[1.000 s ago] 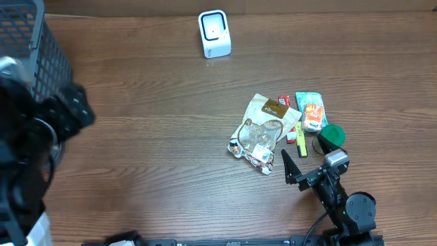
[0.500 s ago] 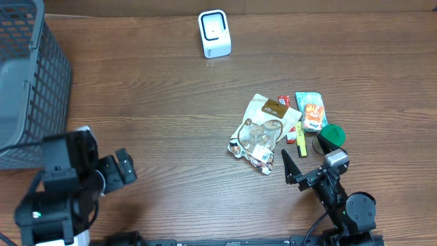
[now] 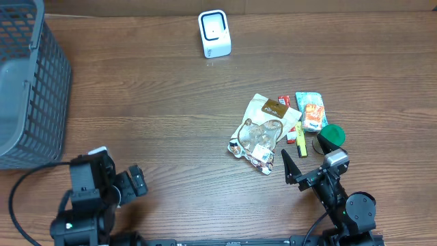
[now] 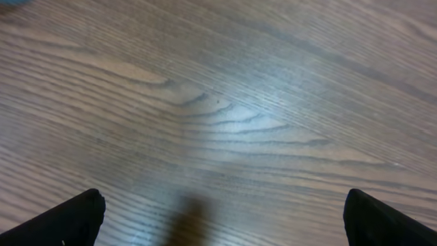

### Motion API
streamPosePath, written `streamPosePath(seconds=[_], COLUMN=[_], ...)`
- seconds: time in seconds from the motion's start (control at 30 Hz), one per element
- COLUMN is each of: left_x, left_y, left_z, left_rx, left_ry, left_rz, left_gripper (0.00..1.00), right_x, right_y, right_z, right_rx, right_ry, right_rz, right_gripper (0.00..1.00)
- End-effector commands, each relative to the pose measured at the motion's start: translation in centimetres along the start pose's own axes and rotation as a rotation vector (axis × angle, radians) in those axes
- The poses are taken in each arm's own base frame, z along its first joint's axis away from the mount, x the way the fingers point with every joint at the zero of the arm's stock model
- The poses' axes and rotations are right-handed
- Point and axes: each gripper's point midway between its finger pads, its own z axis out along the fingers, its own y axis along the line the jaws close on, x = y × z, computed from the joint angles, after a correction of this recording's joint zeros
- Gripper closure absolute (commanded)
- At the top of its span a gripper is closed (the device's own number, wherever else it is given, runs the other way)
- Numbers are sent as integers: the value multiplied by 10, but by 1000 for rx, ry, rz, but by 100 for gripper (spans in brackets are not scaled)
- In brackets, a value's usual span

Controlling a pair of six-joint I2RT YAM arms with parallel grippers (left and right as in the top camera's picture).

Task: Scan the item barcode

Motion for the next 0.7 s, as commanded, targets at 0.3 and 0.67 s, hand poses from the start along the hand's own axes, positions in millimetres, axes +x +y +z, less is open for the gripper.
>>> streamPosePath(seconds=[0.3,0.67], left_x=[-64,-73], left_y=[-46,-59], left_z=[28,24], left_rx=[292,434], left_ry=[-514,-844], left_rz=[20,59], left_gripper=[0,0], right_x=[1,1], right_y=[-1,-1], right_z=[0,0], right_rx=[3,3], right_ry=[-6,-6], right_rz=[6,6], right_gripper=[0,0])
